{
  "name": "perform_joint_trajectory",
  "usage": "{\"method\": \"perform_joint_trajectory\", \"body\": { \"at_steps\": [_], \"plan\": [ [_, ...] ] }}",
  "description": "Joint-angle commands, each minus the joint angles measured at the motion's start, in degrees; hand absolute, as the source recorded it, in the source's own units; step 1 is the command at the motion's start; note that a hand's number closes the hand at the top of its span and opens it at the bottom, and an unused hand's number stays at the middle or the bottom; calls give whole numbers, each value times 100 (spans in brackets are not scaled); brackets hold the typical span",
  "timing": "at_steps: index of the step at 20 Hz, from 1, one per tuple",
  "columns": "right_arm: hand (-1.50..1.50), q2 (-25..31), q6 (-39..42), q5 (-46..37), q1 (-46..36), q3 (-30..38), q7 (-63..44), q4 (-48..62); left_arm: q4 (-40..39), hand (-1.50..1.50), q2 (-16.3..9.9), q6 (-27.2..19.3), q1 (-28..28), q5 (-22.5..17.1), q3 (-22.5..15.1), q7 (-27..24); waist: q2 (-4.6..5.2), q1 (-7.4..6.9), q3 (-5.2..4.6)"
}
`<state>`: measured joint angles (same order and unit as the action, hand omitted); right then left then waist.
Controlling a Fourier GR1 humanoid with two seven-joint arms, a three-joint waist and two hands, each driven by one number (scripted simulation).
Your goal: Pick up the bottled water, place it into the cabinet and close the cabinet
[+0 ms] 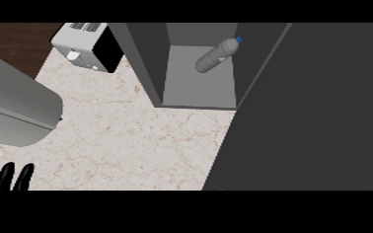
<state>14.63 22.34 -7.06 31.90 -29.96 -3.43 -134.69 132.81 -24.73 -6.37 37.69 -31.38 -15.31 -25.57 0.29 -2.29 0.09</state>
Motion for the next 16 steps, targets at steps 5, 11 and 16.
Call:
{"method": "perform_joint_trajectory", "body": {
  "at_steps": [5, 11, 16],
  "plan": [
    [150, -1029, -180, 375, -536, -1185, -772, 51, 64, -150, -284, 769, 411, -725, 738, -207, -20, -102, -32],
    [150, -1424, -597, 785, -1419, -856, -1430, 374, 103, -150, -463, 1263, 865, -1117, 1266, -348, -17, -228, -32],
    [150, -1448, -1691, 1056, -2931, -799, -1569, 1402, 179, -150, -532, 1785, 1412, -1509, 1739, -477, -20, -196, -18]
  ]
}}
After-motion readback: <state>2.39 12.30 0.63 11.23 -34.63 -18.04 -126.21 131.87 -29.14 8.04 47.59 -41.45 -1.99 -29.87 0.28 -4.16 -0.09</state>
